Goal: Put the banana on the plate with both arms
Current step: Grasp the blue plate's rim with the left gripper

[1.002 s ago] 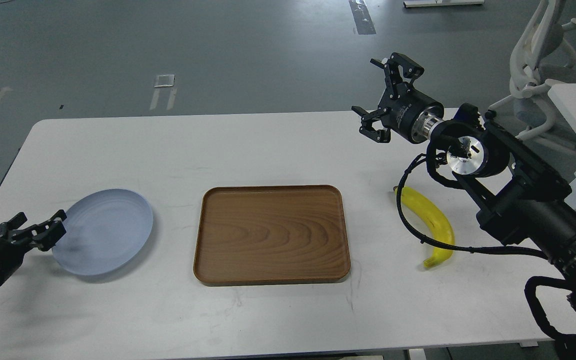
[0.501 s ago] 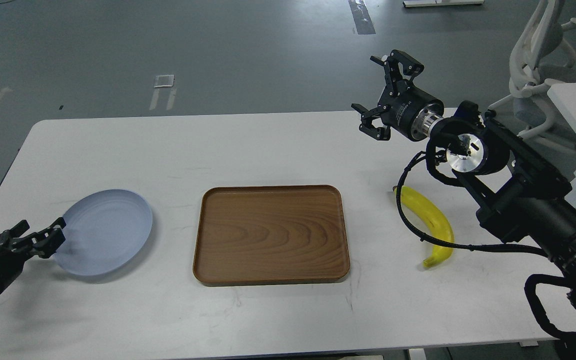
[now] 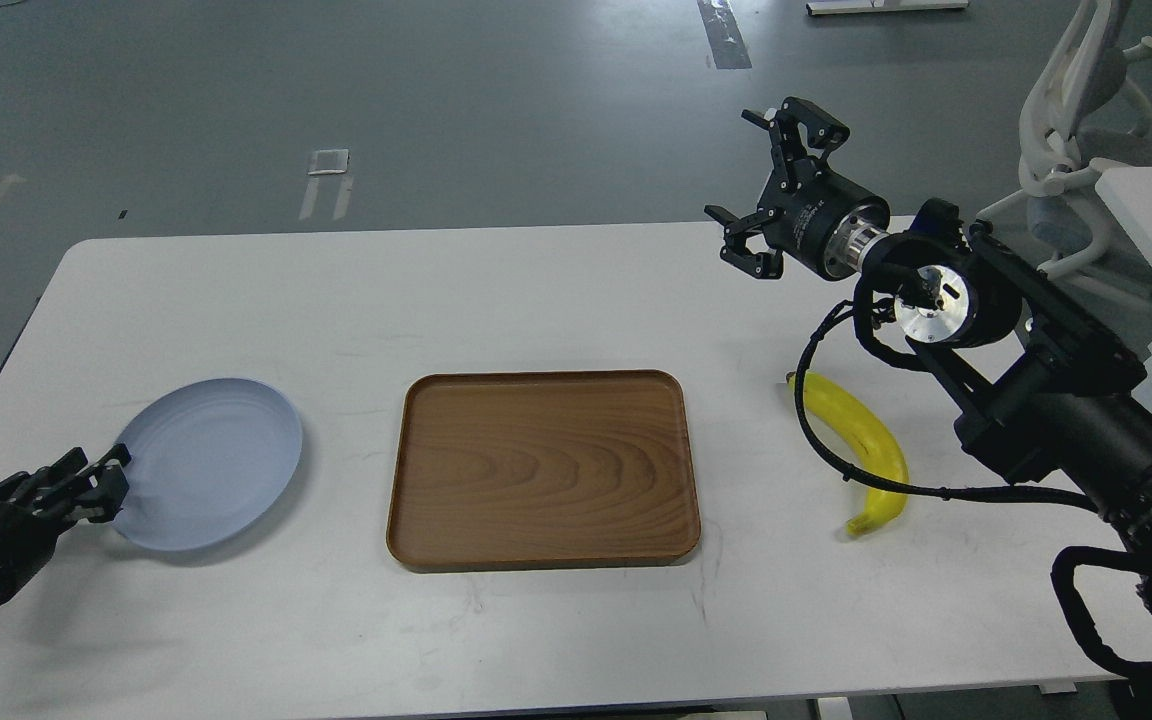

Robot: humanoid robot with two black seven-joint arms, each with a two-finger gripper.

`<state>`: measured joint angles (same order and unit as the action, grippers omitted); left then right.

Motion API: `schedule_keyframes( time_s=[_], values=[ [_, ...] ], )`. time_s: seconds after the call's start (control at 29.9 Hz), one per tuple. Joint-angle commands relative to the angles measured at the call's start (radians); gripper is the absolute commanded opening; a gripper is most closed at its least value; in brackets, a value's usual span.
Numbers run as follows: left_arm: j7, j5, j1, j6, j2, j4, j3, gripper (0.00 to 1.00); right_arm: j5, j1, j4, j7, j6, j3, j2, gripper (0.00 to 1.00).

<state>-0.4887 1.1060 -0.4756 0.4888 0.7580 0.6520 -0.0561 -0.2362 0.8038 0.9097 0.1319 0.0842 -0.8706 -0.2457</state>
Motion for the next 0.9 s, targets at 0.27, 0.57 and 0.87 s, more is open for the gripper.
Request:
schedule_keyframes(
  time_s=[0.27, 0.57, 0.87],
  values=[
    [0.000, -0.006, -0.001, 0.000, 0.001, 0.000, -0.001, 0.00, 0.000, -0.002, 0.000, -0.001, -0.001, 0.001, -0.001, 1.00],
    [0.000, -0.017, -0.015, 0.000, 0.000, 0.012, 0.004, 0.00, 0.000, -0.003, 0.000, -0.003, -0.021, -0.001, -0.001, 1.00],
    [0.000, -0.086, -0.130, -0.219, 0.052, 0.152, 0.036, 0.00, 0.002, 0.054, 0.003, 0.008, -0.023, -0.004, -0.003, 1.00]
  ],
)
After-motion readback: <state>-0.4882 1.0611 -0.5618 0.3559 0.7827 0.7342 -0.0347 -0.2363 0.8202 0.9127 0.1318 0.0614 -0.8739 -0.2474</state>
